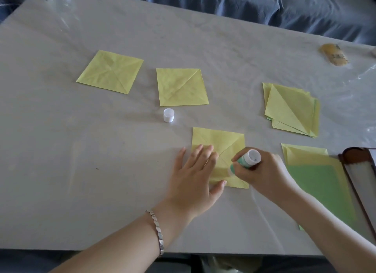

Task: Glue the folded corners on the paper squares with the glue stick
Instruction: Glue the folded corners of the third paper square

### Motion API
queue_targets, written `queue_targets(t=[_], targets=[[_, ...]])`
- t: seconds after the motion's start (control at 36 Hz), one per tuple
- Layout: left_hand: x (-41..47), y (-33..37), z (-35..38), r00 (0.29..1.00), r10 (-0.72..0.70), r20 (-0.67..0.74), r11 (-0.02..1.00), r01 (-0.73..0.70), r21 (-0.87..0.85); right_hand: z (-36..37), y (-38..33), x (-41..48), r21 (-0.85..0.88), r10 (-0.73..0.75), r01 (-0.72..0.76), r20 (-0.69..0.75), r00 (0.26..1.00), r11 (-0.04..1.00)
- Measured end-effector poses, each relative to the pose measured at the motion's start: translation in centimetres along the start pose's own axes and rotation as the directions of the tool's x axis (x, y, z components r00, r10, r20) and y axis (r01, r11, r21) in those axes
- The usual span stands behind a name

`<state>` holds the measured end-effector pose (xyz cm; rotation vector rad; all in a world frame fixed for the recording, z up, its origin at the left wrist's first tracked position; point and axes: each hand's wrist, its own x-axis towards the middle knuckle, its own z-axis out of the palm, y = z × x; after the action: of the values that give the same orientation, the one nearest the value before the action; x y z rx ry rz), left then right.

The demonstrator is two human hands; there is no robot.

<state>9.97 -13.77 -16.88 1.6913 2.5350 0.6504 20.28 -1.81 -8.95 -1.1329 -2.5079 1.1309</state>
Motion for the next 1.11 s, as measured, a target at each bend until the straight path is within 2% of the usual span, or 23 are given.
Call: queue_targets(t=[0.19, 0.39, 0.53, 0.67, 0.78, 1.11], targets=[[-0.1, 0.0, 0.3, 1.000, 0.000, -0.028, 1.000, 0.000, 0.014, 0.5, -0.8, 3.1, -0.039, -0.020, 0.017, -0.072, 0.997, 0.999], [-0.2, 0.0, 0.2, 0.998, -0.041, -0.042, 0.999, 0.042, 0.017, 0.7, -1.2, 4.7, 0.001, -0.037, 0.037, -0.139, 0.990, 0.999], [-0.2, 0.1, 0.1, 0.996, -0.071, -0.059, 0.997, 0.072, 0.019, 0.7, -1.3, 2.9, -0.038, -0.059, 0.056, -0.096, 0.994, 0.998], [-0.2, 0.2, 0.1, 0.994, -0.087, -0.058, 0.996, 0.089, 0.028, 0.9, -1.3, 0.4, 0.012, -0.071, 0.071, 0.005, 0.997, 0.997], [-0.2, 0.2, 0.1, 0.994, -0.094, -0.052, 0.995, 0.095, 0.030, 1.0, -1.2, 0.4, 0.017, -0.059, 0.059, 0.033, 0.998, 0.998], [-0.2, 0.2, 0.1, 0.991, -0.132, -0.023, 0.990, 0.133, 0.048, 1.5, -1.9, 5.2, 0.043, -0.040, 0.045, -0.115, 0.993, 0.998]])
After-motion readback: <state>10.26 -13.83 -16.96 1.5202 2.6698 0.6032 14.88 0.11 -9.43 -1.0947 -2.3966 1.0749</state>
